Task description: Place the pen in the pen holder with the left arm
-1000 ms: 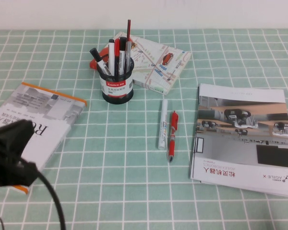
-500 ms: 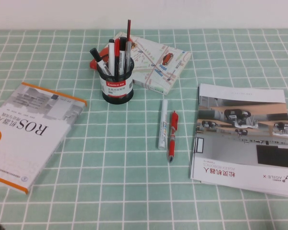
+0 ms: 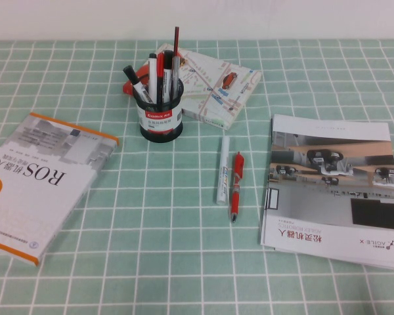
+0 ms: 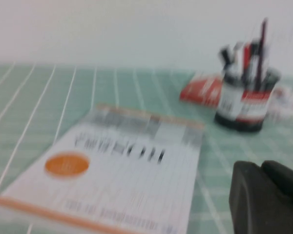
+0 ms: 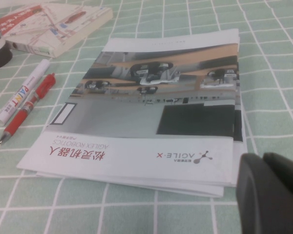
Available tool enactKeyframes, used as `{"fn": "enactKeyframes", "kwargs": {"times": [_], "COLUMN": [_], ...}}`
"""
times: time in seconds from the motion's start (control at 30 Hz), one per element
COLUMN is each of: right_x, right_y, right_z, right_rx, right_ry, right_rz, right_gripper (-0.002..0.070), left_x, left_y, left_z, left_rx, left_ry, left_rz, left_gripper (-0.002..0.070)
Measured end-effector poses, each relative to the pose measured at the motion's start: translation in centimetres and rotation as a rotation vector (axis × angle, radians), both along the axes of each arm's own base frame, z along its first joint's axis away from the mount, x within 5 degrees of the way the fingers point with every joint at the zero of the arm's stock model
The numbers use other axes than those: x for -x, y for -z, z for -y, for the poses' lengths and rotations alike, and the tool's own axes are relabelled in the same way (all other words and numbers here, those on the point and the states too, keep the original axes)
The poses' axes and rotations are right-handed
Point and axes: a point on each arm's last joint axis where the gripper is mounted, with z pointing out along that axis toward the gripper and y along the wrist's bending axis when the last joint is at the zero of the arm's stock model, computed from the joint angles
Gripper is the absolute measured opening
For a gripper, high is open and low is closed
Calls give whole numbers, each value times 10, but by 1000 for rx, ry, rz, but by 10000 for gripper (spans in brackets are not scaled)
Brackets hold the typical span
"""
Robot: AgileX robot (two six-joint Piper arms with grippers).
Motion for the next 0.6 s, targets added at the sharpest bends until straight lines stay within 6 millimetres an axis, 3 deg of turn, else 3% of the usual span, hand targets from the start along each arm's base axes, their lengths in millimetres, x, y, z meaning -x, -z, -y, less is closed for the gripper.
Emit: {"fn": "enactKeyframes", "kwargs": {"times": [0.27, 0.6], "right_x": [0, 0], "right_y": [0, 0], "right_z": [0, 0], "right_rx": [0, 0], "right_ry": [0, 0], "right_rz": [0, 0], "right_gripper": [-20, -20], "left_x": [3, 3], "left_y": [20, 21], "left_z": [-4, -5], "left_rx": [-49, -94], "left_ry": [-59, -67], "left_rz": [-216, -230], "left_gripper": [0, 0]}}
